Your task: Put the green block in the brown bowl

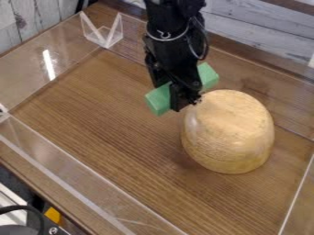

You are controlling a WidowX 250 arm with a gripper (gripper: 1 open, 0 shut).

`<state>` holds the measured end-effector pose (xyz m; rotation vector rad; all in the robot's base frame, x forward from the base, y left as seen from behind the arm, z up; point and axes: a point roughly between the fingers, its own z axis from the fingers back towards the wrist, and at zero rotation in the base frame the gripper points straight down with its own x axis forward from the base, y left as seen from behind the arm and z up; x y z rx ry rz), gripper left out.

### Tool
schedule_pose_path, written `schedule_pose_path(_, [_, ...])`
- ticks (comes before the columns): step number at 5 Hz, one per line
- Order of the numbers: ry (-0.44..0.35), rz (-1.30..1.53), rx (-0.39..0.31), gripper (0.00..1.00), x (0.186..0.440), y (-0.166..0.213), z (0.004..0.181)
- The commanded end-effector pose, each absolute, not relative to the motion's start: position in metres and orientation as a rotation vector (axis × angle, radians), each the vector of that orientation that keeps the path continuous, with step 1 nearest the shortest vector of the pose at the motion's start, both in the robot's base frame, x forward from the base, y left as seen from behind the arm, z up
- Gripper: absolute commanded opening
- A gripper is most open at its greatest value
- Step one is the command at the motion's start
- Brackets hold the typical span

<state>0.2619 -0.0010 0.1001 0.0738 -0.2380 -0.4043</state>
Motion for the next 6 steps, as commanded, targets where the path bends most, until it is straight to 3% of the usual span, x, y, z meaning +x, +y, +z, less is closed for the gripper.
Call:
schedule_pose_path(1, [-0.280, -0.440, 0.072, 0.00, 0.265, 0.002, 0.109])
schedule_pose_path(3, [-0.289, -0.478, 0.067, 0.00, 0.257, -0.013, 0.085])
schedule_pose_path(6, [-0.297, -0.561, 0.050, 0.00, 0.271, -0.011, 0.089])
